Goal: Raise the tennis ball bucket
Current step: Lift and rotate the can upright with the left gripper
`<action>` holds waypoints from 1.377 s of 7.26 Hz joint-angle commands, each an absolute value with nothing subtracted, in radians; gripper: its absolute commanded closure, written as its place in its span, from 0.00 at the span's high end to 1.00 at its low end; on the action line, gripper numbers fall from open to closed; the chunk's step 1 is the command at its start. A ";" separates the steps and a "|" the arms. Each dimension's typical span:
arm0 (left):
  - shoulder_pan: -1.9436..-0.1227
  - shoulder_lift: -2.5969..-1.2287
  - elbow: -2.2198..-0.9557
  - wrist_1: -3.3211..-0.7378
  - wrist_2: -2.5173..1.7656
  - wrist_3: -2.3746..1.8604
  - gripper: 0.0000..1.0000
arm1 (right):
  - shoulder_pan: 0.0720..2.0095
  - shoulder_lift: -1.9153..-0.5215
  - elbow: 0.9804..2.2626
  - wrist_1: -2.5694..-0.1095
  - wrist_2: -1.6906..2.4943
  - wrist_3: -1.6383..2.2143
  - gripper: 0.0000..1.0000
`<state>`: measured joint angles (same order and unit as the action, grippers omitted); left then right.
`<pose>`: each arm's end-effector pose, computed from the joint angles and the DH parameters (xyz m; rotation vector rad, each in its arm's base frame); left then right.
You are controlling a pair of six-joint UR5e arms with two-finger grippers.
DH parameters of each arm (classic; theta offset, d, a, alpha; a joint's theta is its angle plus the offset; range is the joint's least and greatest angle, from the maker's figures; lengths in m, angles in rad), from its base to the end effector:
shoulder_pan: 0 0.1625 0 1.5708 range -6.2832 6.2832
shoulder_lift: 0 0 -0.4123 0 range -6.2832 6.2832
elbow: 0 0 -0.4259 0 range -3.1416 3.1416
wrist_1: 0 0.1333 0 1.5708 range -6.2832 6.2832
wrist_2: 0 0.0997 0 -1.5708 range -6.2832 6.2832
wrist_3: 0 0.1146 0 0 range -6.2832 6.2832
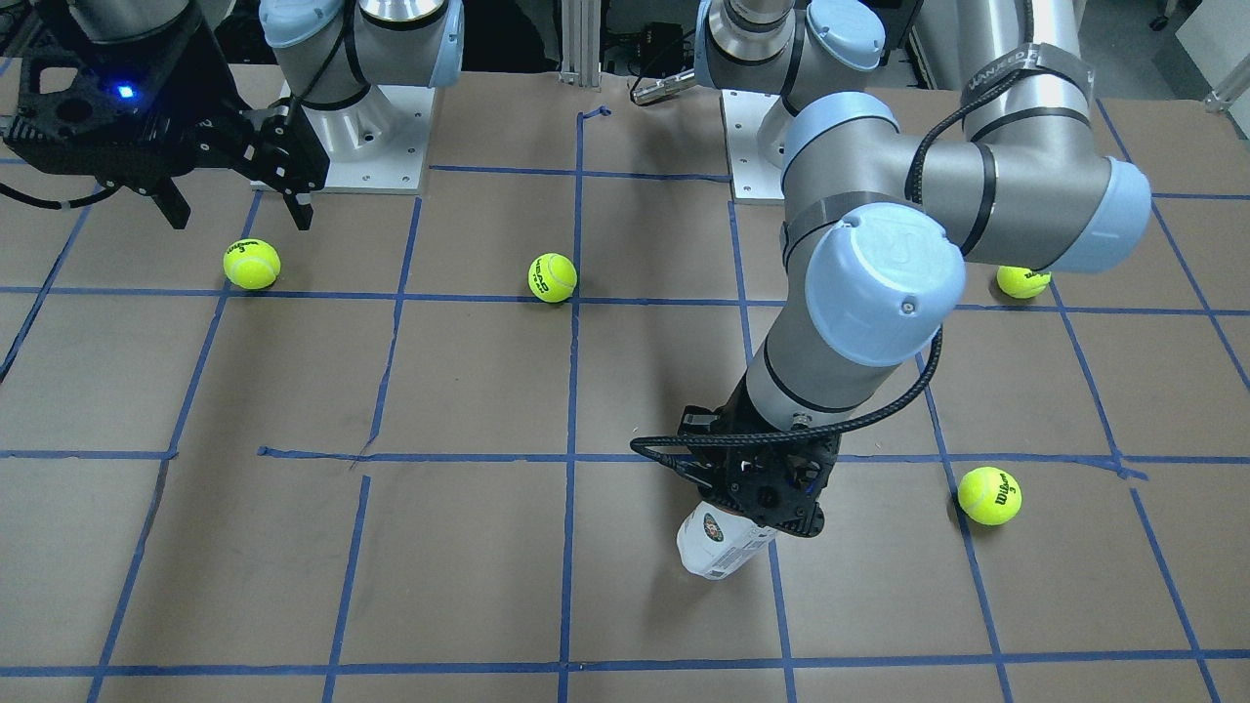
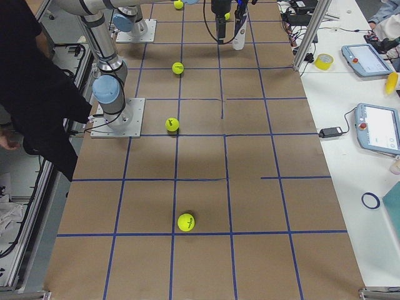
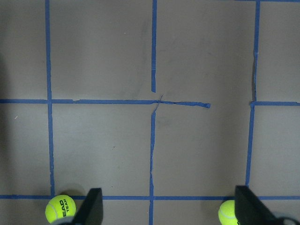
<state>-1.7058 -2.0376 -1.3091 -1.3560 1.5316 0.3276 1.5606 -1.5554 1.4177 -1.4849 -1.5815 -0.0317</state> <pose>-0.2312 -0.6784 0.3304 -0.7117 -3.0207 0.0208 0.1266 -0.5350 0.5239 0.0332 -3.1286 0.0807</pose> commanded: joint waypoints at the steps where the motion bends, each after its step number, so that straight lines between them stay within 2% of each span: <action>1: -1.709 -2.048 -1.312 -1.354 1.523 0.339 0.00 | 1.562 -1.555 1.417 -1.483 -1.582 -0.032 1.00; 2: -1.710 -2.049 -1.312 -1.356 1.525 0.333 0.00 | 1.562 -1.555 1.417 -1.483 -1.582 -0.032 1.00; 3: -1.720 -2.049 -1.313 -1.359 1.523 0.312 0.14 | 1.560 -1.555 1.419 -1.483 -1.582 -0.032 1.00; 5: -1.727 -2.059 -1.315 -1.358 1.523 0.308 0.18 | 1.563 -1.555 1.417 -1.483 -1.580 -0.031 1.00; 6: -1.729 -2.063 -1.315 -1.358 1.523 0.308 0.28 | 1.562 -1.557 1.419 -1.483 -1.582 -0.032 1.00; 8: -1.750 -2.060 -1.309 -1.365 1.522 0.211 0.57 | 1.562 -1.557 1.417 -1.483 -1.582 -0.031 1.00; 10: -1.753 -2.028 -1.305 -1.397 1.514 0.209 1.00 | 1.562 -1.559 1.419 -1.483 -1.582 -0.032 1.00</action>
